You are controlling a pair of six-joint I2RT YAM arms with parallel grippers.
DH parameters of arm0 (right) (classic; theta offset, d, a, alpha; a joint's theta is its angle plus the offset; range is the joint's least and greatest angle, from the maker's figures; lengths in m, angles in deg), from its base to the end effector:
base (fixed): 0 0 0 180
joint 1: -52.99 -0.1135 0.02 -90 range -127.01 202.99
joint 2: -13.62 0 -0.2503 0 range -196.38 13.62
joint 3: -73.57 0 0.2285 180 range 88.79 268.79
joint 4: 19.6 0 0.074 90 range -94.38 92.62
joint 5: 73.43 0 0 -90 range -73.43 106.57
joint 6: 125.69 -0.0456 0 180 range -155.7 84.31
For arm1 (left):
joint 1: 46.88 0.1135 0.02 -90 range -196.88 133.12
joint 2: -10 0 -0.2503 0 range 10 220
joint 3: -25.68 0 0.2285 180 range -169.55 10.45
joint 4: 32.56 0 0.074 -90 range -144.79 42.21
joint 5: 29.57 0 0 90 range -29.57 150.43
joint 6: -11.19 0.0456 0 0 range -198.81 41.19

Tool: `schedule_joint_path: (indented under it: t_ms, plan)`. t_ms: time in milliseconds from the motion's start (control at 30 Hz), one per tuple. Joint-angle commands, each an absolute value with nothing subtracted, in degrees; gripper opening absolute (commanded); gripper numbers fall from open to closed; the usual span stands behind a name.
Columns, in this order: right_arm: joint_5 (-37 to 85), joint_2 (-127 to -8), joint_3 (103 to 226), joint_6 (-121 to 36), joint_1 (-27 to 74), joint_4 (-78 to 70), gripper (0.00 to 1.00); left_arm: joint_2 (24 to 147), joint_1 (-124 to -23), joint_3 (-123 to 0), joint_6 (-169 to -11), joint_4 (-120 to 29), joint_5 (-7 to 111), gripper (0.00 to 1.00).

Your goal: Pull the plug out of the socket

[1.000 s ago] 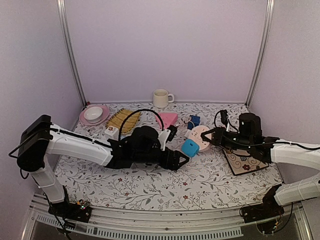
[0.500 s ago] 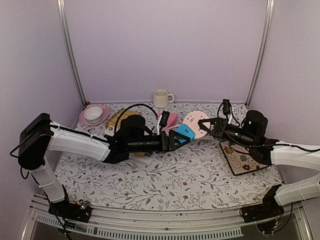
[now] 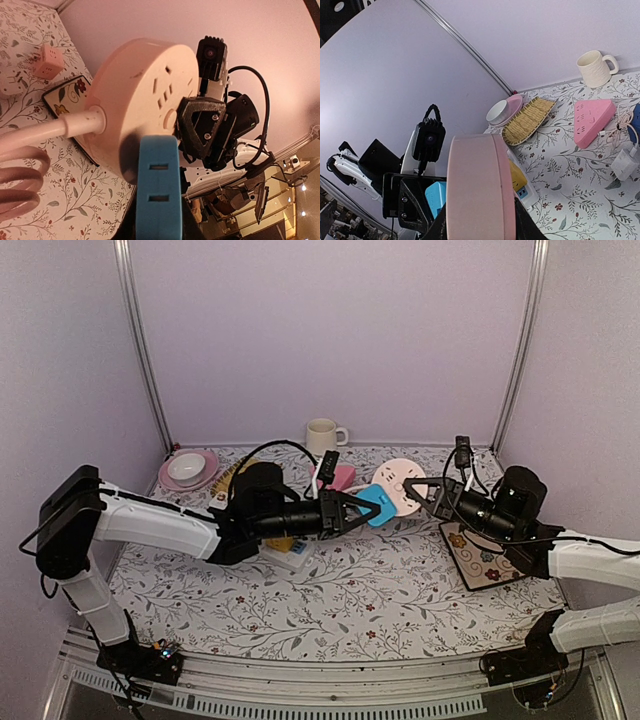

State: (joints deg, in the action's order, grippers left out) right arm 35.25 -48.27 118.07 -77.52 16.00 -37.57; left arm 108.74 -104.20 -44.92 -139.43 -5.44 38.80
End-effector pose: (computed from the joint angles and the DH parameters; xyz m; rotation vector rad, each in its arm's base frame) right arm 0.1808 0.1545 0.2672 -0.2106 1.7121 1.3076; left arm 0.1888 -0.3255 0.2511 0.3045 1.9272 -1.8030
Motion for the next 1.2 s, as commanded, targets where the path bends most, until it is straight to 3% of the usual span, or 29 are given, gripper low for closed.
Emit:
schedule_joint_path:
  t_ms: [0, 100, 600, 1167]
  plan:
    - [34.57, -46.41, 118.6, -74.16, 14.81, -42.96, 0.03, 109.91, -104.11, -46.32, -138.17, -4.98, 37.63, 0.06]
    - [32.8, -46.16, 118.9, -72.46, 14.44, -41.21, 0.03, 110.24, -104.15, -46.46, -138.01, -5.13, 37.13, 0.0]
    - [18.13, -42.09, 112.21, -66.5, 14.22, -41.59, 0.03, 110.49, -106.18, -45.88, -135.09, 9.1, 31.04, 0.0]
    - [13.15, -42.46, 110.75, -66.49, 14.18, -42.52, 0.03, 109.53, -108.11, -44.44, -130.16, 20.33, 22.73, 0.0]
